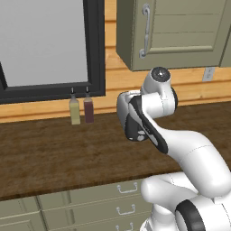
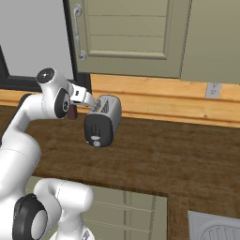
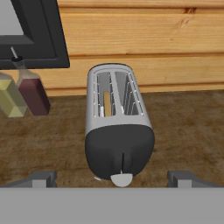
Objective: Start the toaster. Once the lever pops up, take the bread to the plate on the dining counter.
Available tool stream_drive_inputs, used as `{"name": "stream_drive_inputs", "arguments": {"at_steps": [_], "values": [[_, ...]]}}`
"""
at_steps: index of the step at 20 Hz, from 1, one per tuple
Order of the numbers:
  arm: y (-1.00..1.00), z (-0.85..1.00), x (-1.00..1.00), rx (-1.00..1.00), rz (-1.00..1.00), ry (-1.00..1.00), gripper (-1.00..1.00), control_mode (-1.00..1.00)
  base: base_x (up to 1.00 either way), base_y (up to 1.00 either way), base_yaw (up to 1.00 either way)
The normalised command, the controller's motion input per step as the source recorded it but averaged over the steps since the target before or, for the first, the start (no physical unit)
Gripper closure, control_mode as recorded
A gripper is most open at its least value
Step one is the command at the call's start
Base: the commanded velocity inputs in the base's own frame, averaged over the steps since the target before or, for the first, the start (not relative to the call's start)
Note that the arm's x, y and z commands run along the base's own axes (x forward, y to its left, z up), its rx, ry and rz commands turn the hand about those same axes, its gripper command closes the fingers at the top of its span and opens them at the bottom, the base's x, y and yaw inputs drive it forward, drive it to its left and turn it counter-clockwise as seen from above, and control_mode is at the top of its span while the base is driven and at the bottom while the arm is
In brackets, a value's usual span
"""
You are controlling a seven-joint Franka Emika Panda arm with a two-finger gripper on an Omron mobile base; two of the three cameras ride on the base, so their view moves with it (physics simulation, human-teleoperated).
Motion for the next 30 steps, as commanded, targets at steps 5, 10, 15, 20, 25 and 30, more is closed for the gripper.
{"name": "stream_drive_inputs", "arguments": {"at_steps": [5, 10, 15, 20, 25, 30], "values": [[0.00, 0.00, 0.00, 0.00, 0.00, 0.00, -1.00, -1.00, 0.00, 0.00, 0.00], [0.00, 0.00, 0.00, 0.00, 0.00, 0.00, -1.00, -1.00, 0.00, 0.00, 0.00], [0.00, 0.00, 0.00, 0.00, 0.00, 0.00, -1.00, -1.00, 0.00, 0.00, 0.00], [0.00, 0.00, 0.00, 0.00, 0.00, 0.00, -1.00, -1.00, 0.00, 0.00, 0.00], [0.00, 0.00, 0.00, 0.00, 0.00, 0.00, -1.00, -1.00, 0.00, 0.00, 0.00], [0.00, 0.00, 0.00, 0.00, 0.00, 0.00, -1.00, -1.00, 0.00, 0.00, 0.00]]}}
